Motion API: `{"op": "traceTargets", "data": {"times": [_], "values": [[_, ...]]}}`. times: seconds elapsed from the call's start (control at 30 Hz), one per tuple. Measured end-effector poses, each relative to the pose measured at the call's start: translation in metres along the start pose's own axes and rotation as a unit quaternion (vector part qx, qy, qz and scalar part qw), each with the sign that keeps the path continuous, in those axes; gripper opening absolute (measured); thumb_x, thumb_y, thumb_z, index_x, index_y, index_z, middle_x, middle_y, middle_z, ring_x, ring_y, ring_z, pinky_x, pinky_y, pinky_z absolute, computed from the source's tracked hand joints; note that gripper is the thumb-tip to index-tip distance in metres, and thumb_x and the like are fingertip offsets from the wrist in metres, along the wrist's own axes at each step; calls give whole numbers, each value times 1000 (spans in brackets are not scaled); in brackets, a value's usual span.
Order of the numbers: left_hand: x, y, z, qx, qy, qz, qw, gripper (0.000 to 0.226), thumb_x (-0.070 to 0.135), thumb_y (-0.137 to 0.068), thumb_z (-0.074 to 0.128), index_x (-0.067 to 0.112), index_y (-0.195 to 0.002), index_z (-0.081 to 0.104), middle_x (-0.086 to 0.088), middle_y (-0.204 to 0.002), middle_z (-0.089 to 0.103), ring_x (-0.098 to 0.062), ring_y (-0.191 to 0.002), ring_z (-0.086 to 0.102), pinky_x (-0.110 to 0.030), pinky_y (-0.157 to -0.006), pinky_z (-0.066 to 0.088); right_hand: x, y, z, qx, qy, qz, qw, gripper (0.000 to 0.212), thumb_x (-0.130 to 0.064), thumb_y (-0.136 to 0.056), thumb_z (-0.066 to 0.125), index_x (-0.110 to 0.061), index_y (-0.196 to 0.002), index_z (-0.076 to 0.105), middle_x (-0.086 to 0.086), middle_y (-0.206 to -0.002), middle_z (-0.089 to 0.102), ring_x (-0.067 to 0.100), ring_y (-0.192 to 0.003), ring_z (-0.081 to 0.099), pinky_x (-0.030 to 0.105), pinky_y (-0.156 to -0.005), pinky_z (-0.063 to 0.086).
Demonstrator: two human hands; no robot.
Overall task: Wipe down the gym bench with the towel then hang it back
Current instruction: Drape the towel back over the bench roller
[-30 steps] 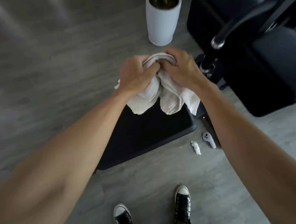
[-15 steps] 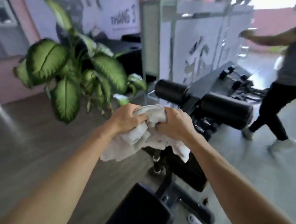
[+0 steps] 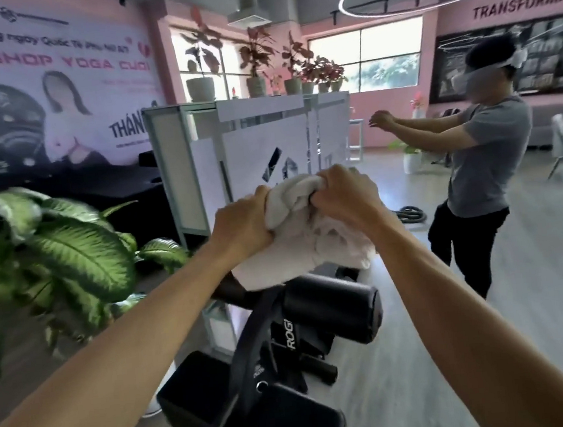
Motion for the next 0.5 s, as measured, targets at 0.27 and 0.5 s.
{"op": "traceTargets", "data": {"times": [0.27, 0.5], "values": [[23, -90, 113, -74, 92, 32, 992, 72, 13, -93, 62, 19, -158, 32, -19, -130, 63, -40, -114, 63, -46, -86, 54, 89, -52, 53, 9, 37, 33, 999, 47, -6, -81, 55, -19, -125, 67, 14, -114, 73, 34, -104, 68, 29, -71, 39], [7, -38, 208, -300, 72, 160, 938, 57, 24, -87, 57, 40, -141, 54, 1, -127, 72, -29, -119, 66, -39, -93, 52, 140, 34, 136, -259, 64, 96, 959, 33, -8, -89, 49, -19, -112, 69, 14, -106, 75, 35, -100, 70, 34, -73, 47]]}}
Point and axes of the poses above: each hand's wrist, its own y-axis away from the middle knuckle, its own z-axis out of the palm, x = y × z, the point moved 4 cm from there along -y, towards the middle knuckle
